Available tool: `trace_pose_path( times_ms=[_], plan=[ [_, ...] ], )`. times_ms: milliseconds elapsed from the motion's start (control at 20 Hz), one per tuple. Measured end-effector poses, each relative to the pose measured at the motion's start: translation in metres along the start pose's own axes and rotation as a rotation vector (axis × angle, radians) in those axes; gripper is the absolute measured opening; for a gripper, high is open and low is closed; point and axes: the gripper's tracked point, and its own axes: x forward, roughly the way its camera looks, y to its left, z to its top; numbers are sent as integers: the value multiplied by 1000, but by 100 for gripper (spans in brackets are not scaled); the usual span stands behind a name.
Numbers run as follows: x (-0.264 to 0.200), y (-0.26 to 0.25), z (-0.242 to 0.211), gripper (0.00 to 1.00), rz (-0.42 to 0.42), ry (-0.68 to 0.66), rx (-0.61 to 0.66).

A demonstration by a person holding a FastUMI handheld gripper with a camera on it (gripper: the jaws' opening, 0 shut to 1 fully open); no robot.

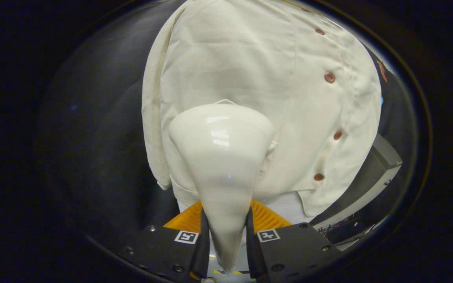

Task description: Iron the clothes twice with a garment steamer, once on the left side and once on the right side.

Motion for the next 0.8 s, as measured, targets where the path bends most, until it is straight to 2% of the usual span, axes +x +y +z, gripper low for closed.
trace_pose_path(
  times_ms=[350,550,800],
  plan=[
    [41,12,-65,40,20,140,-7],
    [50,22,-91,40,55,173,-31],
    [10,10,-97,38,139,165,-14]
  ],
)
